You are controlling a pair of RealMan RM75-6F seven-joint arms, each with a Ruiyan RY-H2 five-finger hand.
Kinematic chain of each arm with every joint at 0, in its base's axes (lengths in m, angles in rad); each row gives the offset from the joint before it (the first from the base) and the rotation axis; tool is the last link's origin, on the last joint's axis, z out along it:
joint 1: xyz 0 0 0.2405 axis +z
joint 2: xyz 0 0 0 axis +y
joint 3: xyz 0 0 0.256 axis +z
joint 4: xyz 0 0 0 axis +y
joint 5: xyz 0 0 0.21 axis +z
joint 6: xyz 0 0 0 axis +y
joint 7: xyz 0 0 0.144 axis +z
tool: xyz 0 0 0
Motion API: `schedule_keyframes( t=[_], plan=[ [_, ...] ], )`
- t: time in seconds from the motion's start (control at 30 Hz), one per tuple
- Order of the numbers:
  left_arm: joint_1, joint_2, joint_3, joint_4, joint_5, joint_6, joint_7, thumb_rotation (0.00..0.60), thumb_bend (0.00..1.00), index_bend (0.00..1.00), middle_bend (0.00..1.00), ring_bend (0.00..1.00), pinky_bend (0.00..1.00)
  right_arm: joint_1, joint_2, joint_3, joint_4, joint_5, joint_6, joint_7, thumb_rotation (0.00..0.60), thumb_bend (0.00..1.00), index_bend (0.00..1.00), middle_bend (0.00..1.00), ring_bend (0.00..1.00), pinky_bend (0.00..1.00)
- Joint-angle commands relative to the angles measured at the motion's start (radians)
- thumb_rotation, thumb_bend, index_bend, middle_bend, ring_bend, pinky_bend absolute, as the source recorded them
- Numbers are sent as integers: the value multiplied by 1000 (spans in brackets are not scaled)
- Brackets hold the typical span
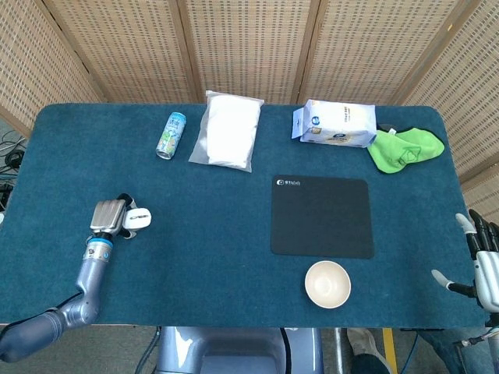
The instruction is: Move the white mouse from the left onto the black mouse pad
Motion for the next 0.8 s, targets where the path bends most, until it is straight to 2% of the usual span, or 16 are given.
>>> schedule_keyframes(
  t=[0.03, 0.2, 0.4, 0.57, 0.7, 0.8],
  plan=[
    [8, 13, -2, -27, -5, 15, 9, 600, 297, 514, 539, 540, 564, -1, 1, -1, -3, -2, 0, 3, 600, 0, 0, 0, 0, 0],
    [18, 38, -2, -69, -4, 42, 21, 600, 317, 528, 549, 543, 564, -1, 4, -2, -7, -1, -2, 4, 600, 0, 0, 0, 0, 0],
    [17, 67, -34, -151, -11, 73, 6, 600, 322, 528, 549, 543, 564, 0, 7, -4, -11, -1, -5, 6, 600, 0, 0, 0, 0, 0],
    [-9, 66, -93, -255, -78, 99, 36, 600, 323, 528, 549, 543, 565, 0, 8, -6, -12, -5, -7, 7, 600, 0, 0, 0, 0, 0],
    [-82, 28, -150, -326, -179, 148, 167, 600, 341, 528, 549, 543, 565, 0, 11, -7, -13, -7, -8, 14, 600, 0, 0, 0, 0, 0],
    [-144, -35, -212, -346, -286, 204, 249, 600, 361, 528, 549, 543, 565, 0, 15, -5, -12, -5, -10, 28, 600, 0, 0, 0, 0, 0]
  ],
)
